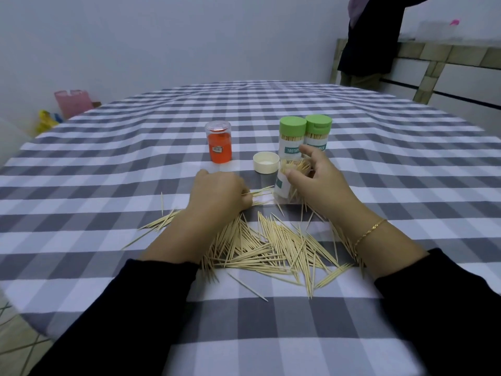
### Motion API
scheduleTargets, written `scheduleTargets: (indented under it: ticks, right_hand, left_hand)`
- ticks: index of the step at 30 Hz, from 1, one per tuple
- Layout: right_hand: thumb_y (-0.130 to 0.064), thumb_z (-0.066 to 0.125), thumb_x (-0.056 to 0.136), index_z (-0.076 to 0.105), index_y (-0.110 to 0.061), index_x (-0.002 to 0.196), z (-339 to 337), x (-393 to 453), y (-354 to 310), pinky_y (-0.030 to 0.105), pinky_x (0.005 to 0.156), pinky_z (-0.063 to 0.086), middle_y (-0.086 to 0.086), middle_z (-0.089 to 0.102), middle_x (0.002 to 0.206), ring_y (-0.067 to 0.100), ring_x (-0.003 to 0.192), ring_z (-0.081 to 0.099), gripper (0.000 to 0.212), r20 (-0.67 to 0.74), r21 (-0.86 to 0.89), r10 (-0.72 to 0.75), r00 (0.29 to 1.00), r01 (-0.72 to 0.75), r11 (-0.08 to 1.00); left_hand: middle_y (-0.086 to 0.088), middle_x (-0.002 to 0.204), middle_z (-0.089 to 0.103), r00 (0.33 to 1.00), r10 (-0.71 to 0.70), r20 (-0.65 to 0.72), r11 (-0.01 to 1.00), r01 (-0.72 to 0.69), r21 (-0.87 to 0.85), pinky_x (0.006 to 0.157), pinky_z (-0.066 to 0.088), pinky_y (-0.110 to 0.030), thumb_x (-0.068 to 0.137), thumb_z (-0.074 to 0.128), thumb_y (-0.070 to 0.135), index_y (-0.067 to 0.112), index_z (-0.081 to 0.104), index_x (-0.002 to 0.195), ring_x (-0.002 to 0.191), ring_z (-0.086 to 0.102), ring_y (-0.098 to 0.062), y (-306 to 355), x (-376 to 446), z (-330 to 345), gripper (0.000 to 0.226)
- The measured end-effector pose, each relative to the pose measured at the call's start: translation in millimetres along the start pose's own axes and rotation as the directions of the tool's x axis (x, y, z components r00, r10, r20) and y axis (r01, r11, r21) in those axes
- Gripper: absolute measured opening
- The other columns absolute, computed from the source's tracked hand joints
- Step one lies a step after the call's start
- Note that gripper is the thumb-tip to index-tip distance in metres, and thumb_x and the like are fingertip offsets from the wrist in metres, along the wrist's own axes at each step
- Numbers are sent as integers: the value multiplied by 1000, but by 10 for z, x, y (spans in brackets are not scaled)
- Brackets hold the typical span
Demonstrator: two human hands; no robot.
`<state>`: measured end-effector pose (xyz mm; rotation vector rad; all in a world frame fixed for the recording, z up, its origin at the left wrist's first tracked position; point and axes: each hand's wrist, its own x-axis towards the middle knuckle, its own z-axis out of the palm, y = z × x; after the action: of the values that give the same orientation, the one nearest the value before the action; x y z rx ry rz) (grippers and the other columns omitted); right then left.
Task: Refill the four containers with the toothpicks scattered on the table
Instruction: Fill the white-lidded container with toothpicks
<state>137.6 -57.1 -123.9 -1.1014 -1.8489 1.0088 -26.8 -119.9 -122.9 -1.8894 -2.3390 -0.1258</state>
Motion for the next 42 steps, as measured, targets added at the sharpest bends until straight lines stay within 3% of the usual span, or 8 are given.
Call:
scheduleTargets:
  ticks: [9,16,19,22,27,33,36,42]
  right_hand:
    - [-29,58,90,34,-28,142,0,6,4,28,93,47,-1,48,139,12,115,52,57,-60,51,-18,998,21,999]
    - [-31,60,89,33,-28,142,20,8,35,25,88,44,-7,49,126,9,108,52,59,-33,15,-31,999,32,999]
    - [-31,65,87,31,-29,142,53,-13,47,27,91,48,-9,48,116,10,103,54,64,46,-15,-54,998,54,998]
    - [-31,67,86,30,-30,142,83,-32,51,26,89,50,-7,52,118,9,102,57,68,110,-20,-78,991,81,997]
    - [-33,69,84,30,-31,142,102,-25,68,34,90,54,-4,56,121,11,105,60,69,146,-9,-98,984,101,995]
    - [-35,69,84,30,-33,141,134,-26,88,37,91,53,-3,56,124,11,107,60,69,179,3,-125,976,126,992]
    - [-35,68,84,30,-34,141,147,-23,94,38,93,53,-1,54,129,13,110,59,68,189,6,-136,973,137,991]
    - [-34,66,86,29,-33,142,151,-47,78,36,93,52,0,53,132,13,111,58,67,192,-4,-142,971,146,989]
  left_hand:
    - [2,92,70,998,39,-44,999,-41,-27,94,26,-33,101,40,37,26,71,107,86,56,-17,-139,19,-15,34]
    - [2,80,69,990,-102,-97,979,82,-189,97,33,-34,99,46,40,28,73,101,82,60,-18,-239,54,12,30]
    - [3,67,64,975,-196,-103,848,116,-517,77,45,-33,96,54,40,26,75,91,67,57,-16,-250,44,48,26]
    - [8,68,64,961,-258,-96,675,108,-730,54,38,-25,96,54,37,26,73,83,58,50,-9,-227,49,61,25]
    - [13,80,68,944,-315,-102,429,46,-902,56,38,-7,98,54,31,22,70,82,72,54,-5,-157,70,59,24]
    - [9,96,71,912,-394,-111,190,-37,-981,67,37,-10,100,49,33,24,69,85,89,58,2,0,65,9,26]
    - [6,97,73,891,-440,-109,58,-93,-994,85,40,-22,101,47,31,28,65,85,102,61,-8,59,84,-18,24]
    - [11,94,71,887,-451,-102,-23,-125,-992,90,41,-30,103,43,30,29,61,88,95,59,-7,195,118,-108,24]
